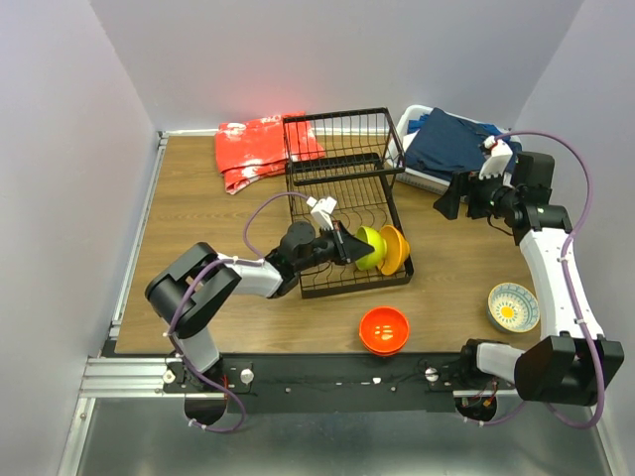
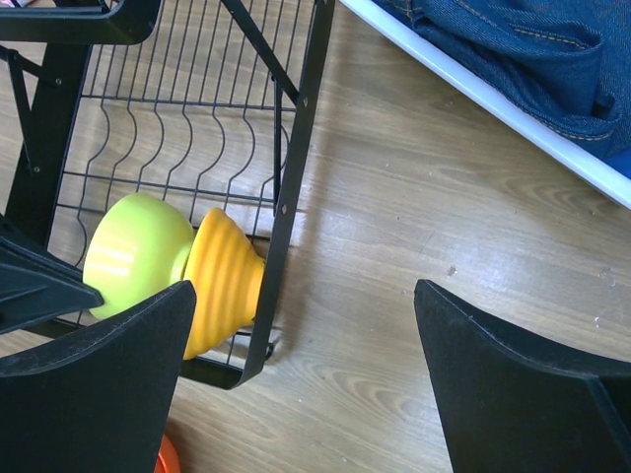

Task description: Load the bowls into the dish rack

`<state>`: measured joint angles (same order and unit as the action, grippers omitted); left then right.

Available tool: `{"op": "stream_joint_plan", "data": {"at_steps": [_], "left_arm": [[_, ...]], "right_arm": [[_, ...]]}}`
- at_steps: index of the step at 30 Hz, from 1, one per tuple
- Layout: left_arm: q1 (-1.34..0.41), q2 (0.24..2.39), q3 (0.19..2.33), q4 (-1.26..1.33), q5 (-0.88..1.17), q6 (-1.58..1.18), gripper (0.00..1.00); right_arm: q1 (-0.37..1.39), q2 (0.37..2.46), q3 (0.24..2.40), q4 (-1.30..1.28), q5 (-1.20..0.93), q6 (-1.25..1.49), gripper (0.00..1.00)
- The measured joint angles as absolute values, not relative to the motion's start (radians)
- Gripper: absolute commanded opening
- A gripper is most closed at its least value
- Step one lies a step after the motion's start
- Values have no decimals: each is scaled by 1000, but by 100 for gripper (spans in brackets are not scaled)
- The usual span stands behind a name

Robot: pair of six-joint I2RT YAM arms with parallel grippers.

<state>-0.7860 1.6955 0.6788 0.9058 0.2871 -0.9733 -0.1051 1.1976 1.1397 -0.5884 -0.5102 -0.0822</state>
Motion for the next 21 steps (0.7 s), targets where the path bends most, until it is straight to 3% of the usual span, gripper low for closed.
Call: {"op": "stream_joint_plan", "data": {"at_steps": [21], "left_arm": [[-788,1919,701,1277,424,-1181,0]], "right_arm": [[-105,1235,1140,-604,-506,-98,100]]}}
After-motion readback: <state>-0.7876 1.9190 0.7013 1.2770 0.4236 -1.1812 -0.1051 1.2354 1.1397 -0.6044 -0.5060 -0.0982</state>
